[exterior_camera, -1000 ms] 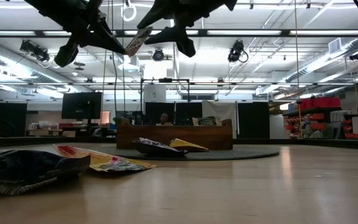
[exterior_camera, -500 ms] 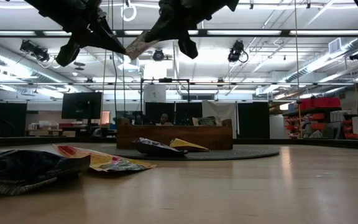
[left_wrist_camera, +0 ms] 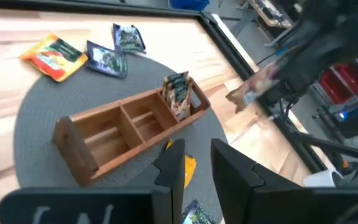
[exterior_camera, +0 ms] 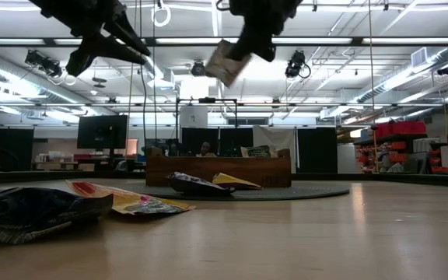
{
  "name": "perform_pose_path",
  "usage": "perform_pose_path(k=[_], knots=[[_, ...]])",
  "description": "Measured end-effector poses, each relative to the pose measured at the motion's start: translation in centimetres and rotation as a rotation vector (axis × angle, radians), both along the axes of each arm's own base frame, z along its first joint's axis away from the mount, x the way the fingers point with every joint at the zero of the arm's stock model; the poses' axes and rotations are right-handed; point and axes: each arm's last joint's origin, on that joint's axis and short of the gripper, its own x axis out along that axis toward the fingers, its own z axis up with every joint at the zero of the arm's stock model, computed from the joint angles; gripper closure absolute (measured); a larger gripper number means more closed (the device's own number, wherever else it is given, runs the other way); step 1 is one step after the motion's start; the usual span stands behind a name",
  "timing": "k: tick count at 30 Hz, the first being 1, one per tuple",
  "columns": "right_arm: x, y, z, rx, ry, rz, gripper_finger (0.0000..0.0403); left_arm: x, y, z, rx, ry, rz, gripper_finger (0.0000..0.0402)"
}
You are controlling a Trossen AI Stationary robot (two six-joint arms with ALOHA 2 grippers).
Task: Pick & Place Tea
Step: Put the brown tea bag into the right section of the wooden organizer
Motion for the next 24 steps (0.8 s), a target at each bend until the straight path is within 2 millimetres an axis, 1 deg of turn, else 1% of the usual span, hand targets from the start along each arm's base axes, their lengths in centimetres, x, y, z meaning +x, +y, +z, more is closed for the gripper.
perform_pose_path(k=[4,7,10,17,20,24], knots=[[-1.1,-0.8,-0.7,-0.084,0.119,0.056,0.0402,-1.2,0.3,0.6,0.02,-0.001,0.018,0.0319],[-1.7,-1.3,-1.0,-0.184,0.181,0.086,0.0402,-1.8,0.5,0.9,0.031,-0.008,0.03,0.0319],[-1.9,-1.9,-1.1,-0.264,0.199,0.122,0.0403,-2.3,0.6,1.1,0.033,-0.017,0.037,0.0319],[-2.1,-2.9,-1.3,-0.343,0.204,0.227,0.0403,-2.5,0.7,1.2,0.034,-0.013,0.037,0.0319],[-2.3,-3.0,-2.2,-0.336,0.222,0.266,0.0403,-2.5,0.7,1.2,0.034,-0.013,0.037,0.0319],[-2.6,-3.0,-4.3,-0.311,0.258,0.286,0.0403,-2.5,0.7,1.2,0.034,-0.013,0.037,0.0319]])
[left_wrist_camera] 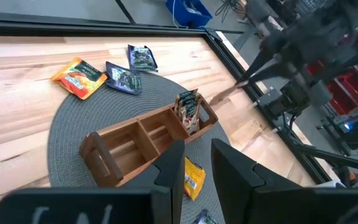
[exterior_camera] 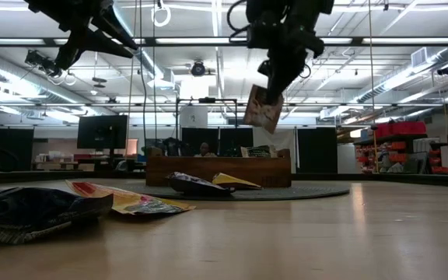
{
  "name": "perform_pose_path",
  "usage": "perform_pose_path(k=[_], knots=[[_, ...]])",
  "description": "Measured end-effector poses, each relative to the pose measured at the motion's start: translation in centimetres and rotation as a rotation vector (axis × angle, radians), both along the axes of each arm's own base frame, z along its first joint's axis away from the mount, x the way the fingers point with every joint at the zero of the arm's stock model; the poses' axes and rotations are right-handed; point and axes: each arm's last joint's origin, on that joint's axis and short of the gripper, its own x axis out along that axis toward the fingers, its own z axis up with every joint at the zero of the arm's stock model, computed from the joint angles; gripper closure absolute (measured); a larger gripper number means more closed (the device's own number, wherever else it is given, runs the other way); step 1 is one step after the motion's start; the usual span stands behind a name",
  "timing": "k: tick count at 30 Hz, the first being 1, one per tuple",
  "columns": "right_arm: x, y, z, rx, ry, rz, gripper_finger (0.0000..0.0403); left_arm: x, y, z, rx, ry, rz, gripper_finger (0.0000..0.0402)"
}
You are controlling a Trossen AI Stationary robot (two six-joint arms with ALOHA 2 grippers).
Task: Pick & Place Tea
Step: Put the brown tea bag into the right section of the wooden organizer
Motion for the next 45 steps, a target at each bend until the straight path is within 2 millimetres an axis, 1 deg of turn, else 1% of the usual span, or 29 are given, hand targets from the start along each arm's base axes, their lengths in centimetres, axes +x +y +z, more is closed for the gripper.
perform_pose_path(k=[8,13,19,25,29,33,37,41,45], knots=[[0.0,0.2,-3.6,0.016,-0.026,0.019,0.0403,0.0,0.0,0.0,-0.001,-0.001,0.0,0.0319],[-0.3,0.3,-5.1,0.013,-0.011,0.034,0.0403,0.0,0.0,0.0,-0.005,-0.004,0.002,0.0319],[-0.4,0.3,-5.4,0.034,-0.007,-0.01,0.0403,0.0,0.0,0.0,-0.007,-0.005,0.003,0.0319],[0.8,0.1,-6.5,0.074,0.061,-0.052,0.0403,0.0,0.0,0.0,-0.008,-0.007,0.003,0.0319],[1.6,-0.1,-6.9,0.075,0.103,-0.075,0.0403,0.0,0.0,0.0,-0.026,-0.02,0.011,0.0319],[1.6,-0.2,-7.1,0.086,0.143,-0.094,0.0403,0.0,0.0,0.0,-0.026,-0.02,0.009,0.0319],[1.7,-0.3,-7.3,0.086,0.135,-0.095,0.0401,0.0,0.0,0.0,-0.025,-0.02,0.01,0.0319],[1.7,-0.3,-7.3,0.074,0.143,-0.105,0.0378,0.0,0.0,0.0,-0.025,-0.02,0.01,0.0319],[1.6,-0.3,-7.1,0.072,0.138,-0.11,0.0338,0.0,0.0,0.0,-0.026,-0.021,0.01,0.0319]])
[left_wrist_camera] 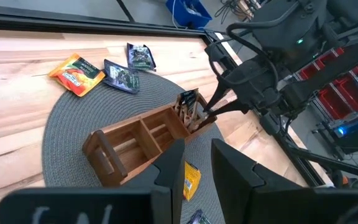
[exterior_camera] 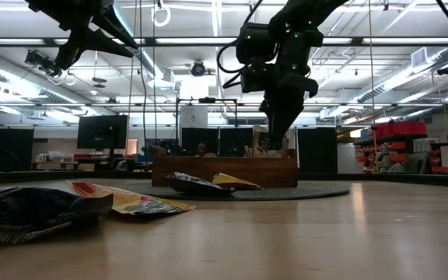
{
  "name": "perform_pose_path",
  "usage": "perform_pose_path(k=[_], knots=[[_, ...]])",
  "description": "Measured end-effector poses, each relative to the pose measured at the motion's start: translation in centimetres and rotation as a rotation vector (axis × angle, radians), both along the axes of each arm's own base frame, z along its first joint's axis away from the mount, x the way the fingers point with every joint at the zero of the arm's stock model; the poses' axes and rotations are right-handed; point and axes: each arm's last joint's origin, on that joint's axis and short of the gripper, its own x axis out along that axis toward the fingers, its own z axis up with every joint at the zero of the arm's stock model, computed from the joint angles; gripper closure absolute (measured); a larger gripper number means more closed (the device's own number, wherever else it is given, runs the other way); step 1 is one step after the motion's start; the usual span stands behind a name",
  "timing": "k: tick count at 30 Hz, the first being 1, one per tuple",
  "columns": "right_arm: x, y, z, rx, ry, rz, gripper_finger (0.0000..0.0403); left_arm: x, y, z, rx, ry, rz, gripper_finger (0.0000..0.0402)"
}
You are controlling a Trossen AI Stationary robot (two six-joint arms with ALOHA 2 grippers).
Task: Pick & Place Tea
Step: Put the brown tea bag into the right section of the wooden organizer, then put the yellow tea bag into the middle section of the wooden organizer
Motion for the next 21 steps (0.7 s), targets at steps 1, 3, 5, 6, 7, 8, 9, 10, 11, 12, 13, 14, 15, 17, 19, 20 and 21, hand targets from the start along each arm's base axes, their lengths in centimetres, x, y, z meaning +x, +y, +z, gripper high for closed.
perform_pose_path(k=[1,3,5,6,7,8,9,10,11,12,13,14,15,17,19,20,21], knots=[[-0.1,0.0,0.2,-0.001,-0.004,0.0,0.0326,0.0,0.0,0.0,-0.002,-0.001,0.001,0.0319],[-0.3,0.1,0.6,-0.002,-0.009,0.0,0.0303,0.0,0.0,0.0,-0.002,-0.002,0.001,0.0319],[-0.4,0.1,1.0,-0.005,-0.022,-0.001,0.028,0.0,0.0,0.0,-0.001,-0.001,0.001,0.0319],[-0.5,0.1,1.3,-0.006,-0.031,-0.006,0.0269,0.0,0.0,0.0,-0.001,-0.001,0.0,0.0319],[-0.6,0.1,1.7,-0.005,-0.042,-0.018,0.0259,0.0,0.0,0.0,0.001,0.0,-0.001,0.0319],[-0.8,0.2,2.0,-0.003,-0.051,-0.03,0.0249,0.0,0.0,0.0,0.002,0.001,-0.001,0.0319],[-0.9,0.2,2.5,0.001,-0.066,-0.051,0.0241,0.0,0.0,0.0,0.002,0.001,-0.001,0.0319],[-1.0,0.3,2.9,0.009,-0.081,-0.072,0.0234,0.0,0.0,0.0,0.002,0.001,-0.001,0.0319],[-1.1,0.4,3.3,0.023,-0.099,-0.095,0.0228,0.0,0.0,0.0,0.002,0.002,-0.002,0.0319],[-1.2,0.5,3.7,0.037,-0.12,-0.115,0.0224,0.0,0.0,0.0,0.004,0.003,-0.005,0.0319],[-1.2,0.6,4.0,0.051,-0.141,-0.137,0.0221,0.0,0.0,0.0,0.007,0.008,-0.013,0.0319],[-1.1,0.9,4.4,0.066,-0.166,-0.161,0.0219,0.0,-0.1,0.0,0.014,0.016,-0.029,0.0319],[-1.0,1.1,4.8,0.088,-0.197,-0.181,0.0219,0.0,-0.1,0.0,0.017,0.024,-0.048,0.0319],[-0.6,1.8,5.3,0.133,-0.255,-0.191,0.022,0.1,-0.2,-0.1,0.012,0.04,-0.096,0.0319],[-0.1,2.6,5.9,0.157,-0.315,-0.186,0.0226,0.0,-0.3,-0.3,-0.004,0.065,-0.14,0.0319],[0.1,3.0,6.2,0.162,-0.35,-0.173,0.0229,0.0,-0.5,-0.4,-0.014,0.08,-0.167,0.0319],[0.2,3.4,6.6,0.169,-0.375,-0.166,0.0233,-0.1,-0.6,-0.6,-0.023,0.097,-0.197,0.0319]])
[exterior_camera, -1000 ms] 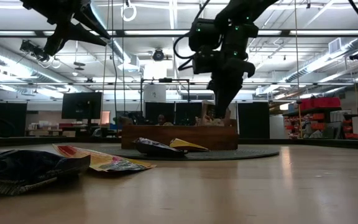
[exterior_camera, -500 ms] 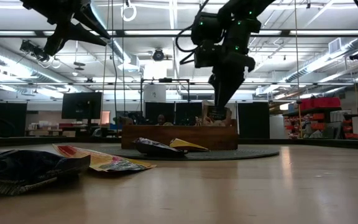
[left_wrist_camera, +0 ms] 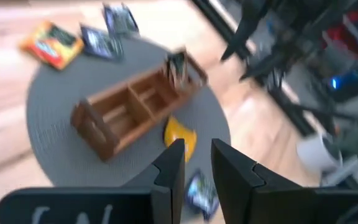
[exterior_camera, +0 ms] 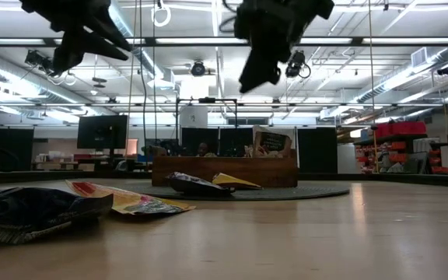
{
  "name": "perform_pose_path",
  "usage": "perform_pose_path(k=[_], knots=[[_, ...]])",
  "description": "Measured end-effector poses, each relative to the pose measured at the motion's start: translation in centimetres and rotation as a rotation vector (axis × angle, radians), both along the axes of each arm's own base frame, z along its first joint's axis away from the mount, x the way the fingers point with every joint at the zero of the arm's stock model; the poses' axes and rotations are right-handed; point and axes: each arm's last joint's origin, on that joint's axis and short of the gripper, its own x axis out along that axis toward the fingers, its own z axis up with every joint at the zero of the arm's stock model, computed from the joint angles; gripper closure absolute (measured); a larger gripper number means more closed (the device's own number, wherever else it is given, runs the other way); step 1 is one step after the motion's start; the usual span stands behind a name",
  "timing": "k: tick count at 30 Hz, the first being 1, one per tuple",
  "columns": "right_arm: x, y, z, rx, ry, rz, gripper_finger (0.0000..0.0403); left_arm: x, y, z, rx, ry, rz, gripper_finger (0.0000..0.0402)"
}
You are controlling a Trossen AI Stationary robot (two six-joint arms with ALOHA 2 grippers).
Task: Pick & Place Tea
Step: Put the yellow tea bag into the middle section of the wooden organizer
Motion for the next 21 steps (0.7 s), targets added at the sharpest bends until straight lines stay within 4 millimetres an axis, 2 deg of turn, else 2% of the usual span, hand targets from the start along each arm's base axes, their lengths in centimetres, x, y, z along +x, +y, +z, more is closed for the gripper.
perform_pose_path(k=[5,11,15,21], knots=[[0.3,2.1,1.2,0.014,-0.096,0.067,0.027,-0.5,-1.3,-0.6,-0.053,0.078,-0.14,0.0319],[0.4,4.0,2.6,-0.004,-0.211,0.135,0.0385,-1.6,-3.3,-0.7,0.019,0.057,-0.116,0.032],[-0.3,4.5,3.3,0.008,-0.333,0.128,0.0391,-2.5,-4.6,-0.6,0.118,0.005,-0.067,0.033],[-3.4,4.6,3.2,0.045,-0.523,0.053,0.0399,-3.6,-5.5,-0.8,0.165,-0.017,-0.041,0.0349]])
